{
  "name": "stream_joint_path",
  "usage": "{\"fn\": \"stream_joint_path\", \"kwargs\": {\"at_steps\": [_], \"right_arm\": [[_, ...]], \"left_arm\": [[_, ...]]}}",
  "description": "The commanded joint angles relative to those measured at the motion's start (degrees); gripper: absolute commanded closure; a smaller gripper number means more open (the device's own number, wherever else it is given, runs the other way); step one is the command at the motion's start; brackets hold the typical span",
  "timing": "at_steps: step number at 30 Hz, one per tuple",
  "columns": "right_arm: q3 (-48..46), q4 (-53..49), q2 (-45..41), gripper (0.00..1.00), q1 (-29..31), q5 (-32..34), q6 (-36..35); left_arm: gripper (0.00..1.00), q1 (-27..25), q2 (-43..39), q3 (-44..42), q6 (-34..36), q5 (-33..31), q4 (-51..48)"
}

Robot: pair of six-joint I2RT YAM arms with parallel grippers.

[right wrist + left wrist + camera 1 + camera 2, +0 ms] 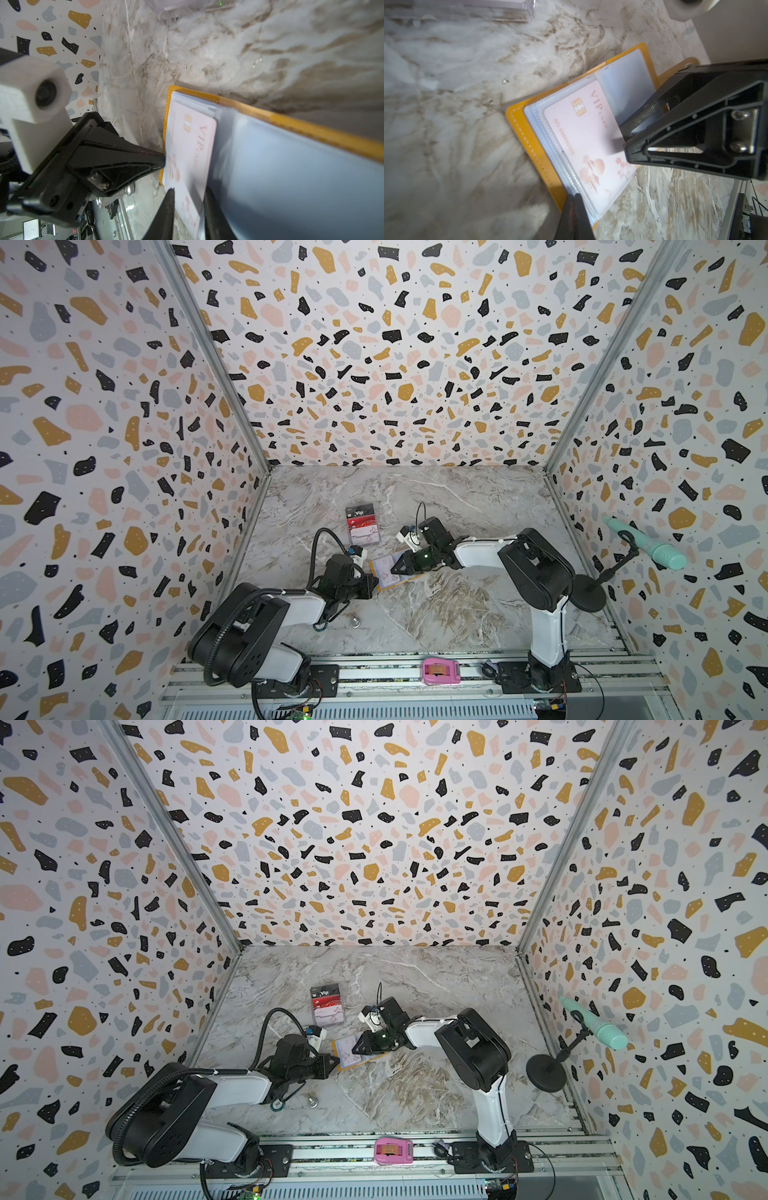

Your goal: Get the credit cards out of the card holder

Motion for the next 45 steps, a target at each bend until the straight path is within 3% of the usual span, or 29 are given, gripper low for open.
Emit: {"fn": "stream_joint_path", "kwargs": {"at_steps": [1, 23, 34, 45], "right_arm": [[-0.66, 1.6, -0.48, 0.75, 0.51, -6.35, 0.28], [-1.46, -0.67, -2.13, 0.76, -1.78, -10.49, -2.89], [-0.63, 1.77, -0.25, 0.76, -1.01, -12.82, -0.92], [3.12, -4.19, 1.78, 0.74, 0.03, -9.58, -4.21]], "left_arm": [[1.0, -0.48, 2.57, -0.38, 0.69, -3.36, -7.8], [1.0, -1.0, 2.96, 0.39, 1.22, -3.84, -8.66], [1.0, -1.88, 2.89, 0.41, 1.58, -4.61, -8.59], [1.0, -2.06, 3.04, 0.58, 1.69, -4.8, -8.75]]}}
